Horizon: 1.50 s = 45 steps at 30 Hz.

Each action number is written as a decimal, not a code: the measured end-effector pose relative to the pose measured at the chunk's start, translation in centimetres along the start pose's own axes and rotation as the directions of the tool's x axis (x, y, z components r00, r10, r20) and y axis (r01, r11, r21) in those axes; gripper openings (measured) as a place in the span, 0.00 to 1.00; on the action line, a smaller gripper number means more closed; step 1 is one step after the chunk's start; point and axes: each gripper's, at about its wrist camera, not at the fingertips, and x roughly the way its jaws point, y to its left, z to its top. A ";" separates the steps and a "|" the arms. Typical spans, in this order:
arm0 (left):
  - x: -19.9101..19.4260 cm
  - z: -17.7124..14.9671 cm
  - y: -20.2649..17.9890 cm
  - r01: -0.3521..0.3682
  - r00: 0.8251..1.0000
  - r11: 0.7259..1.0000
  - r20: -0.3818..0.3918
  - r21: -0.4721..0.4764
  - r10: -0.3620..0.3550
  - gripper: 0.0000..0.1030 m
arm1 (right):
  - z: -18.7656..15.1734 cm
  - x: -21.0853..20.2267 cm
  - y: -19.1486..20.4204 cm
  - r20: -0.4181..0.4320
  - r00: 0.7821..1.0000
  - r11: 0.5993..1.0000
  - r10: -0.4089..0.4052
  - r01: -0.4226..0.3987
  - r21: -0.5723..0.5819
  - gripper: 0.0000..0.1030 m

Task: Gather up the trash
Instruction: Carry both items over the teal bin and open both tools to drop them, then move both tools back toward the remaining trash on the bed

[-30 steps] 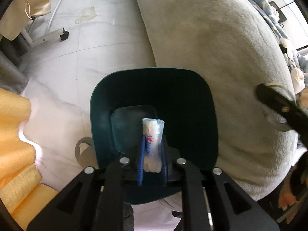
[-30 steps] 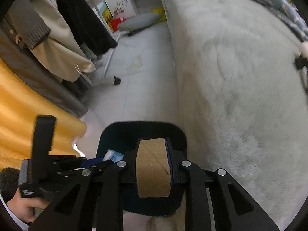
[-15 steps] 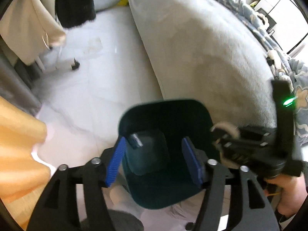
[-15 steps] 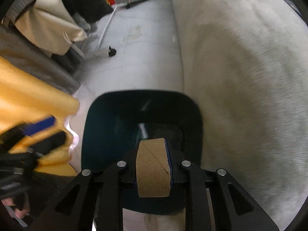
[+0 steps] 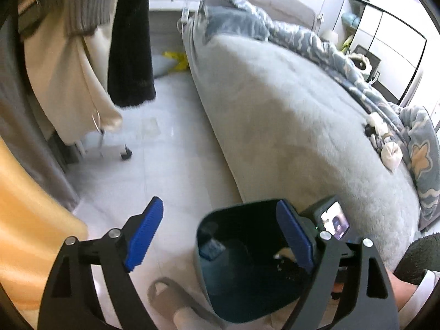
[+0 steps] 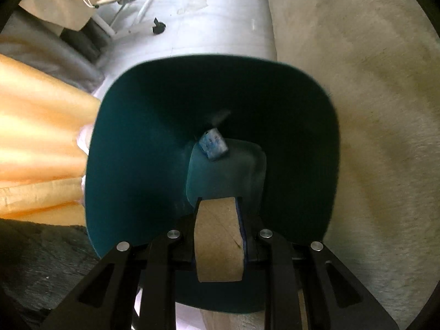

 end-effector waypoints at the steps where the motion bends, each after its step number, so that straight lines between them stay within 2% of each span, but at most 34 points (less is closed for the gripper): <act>1: -0.3 0.1 -0.1 -0.001 1.000 1.000 0.016 0.006 0.001 0.83 | -0.1 0.1 0.1 -0.006 1.000 1.000 -0.005 0.005 -0.005 0.21; 5: -2.1 0.6 -0.3 -0.005 0.995 0.999 0.099 0.034 0.002 0.73 | -0.2 0.6 0.7 -0.013 1.000 0.999 -0.028 0.028 -0.021 0.24; 6: -2.4 0.8 -0.3 -0.008 0.994 0.999 0.111 0.038 0.004 0.73 | 0.1 0.8 1.0 -0.008 0.999 0.999 -0.033 0.032 -0.025 0.30; 7: -2.7 0.9 -0.4 -0.011 0.992 0.999 0.126 0.045 0.005 0.72 | 0.1 0.8 1.2 -0.003 0.999 0.999 -0.036 0.036 -0.028 0.41; 9: -3.2 1.2 -0.6 -0.005 0.989 0.998 0.149 0.057 -0.004 0.72 | 0.0 0.7 1.3 0.008 1.000 0.999 -0.026 0.026 -0.029 0.50; 15: -5.4 2.8 -1.4 0.032 0.968 0.996 0.247 0.081 -0.051 0.72 | -0.3 -1.0 1.3 0.056 0.998 0.998 -0.026 0.029 -0.052 0.50; 18: -6.4 4.2 -1.8 0.084 0.955 0.995 0.283 0.046 -0.094 0.70 | -0.1 -3.6 1.4 0.137 0.990 0.997 -0.020 0.031 -0.075 0.50; 20: -7.0 5.0 -2.3 0.087 0.945 0.995 0.312 0.047 -0.097 0.70 | -0.1 -5.5 1.2 0.200 0.980 0.995 -0.016 0.035 -0.090 0.51; 23: -7.5 5.7 -3.7 0.068 0.935 0.995 0.342 0.072 -0.089 0.68 | -0.2 -8.2 0.6 0.289 0.957 0.995 0.005 0.025 -0.100 0.52; 26: -7.6 6.3 -5.3 0.066 0.929 0.993 0.356 0.102 -0.098 0.68 | -0.2 -11.2 0.0 0.395 0.918 0.993 0.040 0.006 -0.116 0.54; 31: -6.6 7.1 -7.9 0.097 0.929 0.986 0.344 0.136 -0.139 0.68 | -0.6 -15.0 -2.3 0.514 0.858 0.994 -0.009 0.062 -0.086 0.57; 37: -5.0 7.7 -10.5 0.145 0.930 0.979 0.319 0.140 -0.183 0.68 | -1.3 -18.4 -6.3 0.586 0.810 0.999 -0.034 0.052 -0.014 0.59; 42: -3.7 7.8 -13.3 0.151 0.930 0.971 0.306 0.188 -0.204 0.70 | -2.4 -21.1 -9.4 0.629 0.770 0.993 -0.101 0.115 0.018 0.62; 45: -2.4 7.9 -14.7 0.151 0.937 0.968 0.284 0.199 -0.204 0.71 | -2.9 -22.7 -11.3 0.656 0.746 0.992 -0.116 0.122 0.037 0.66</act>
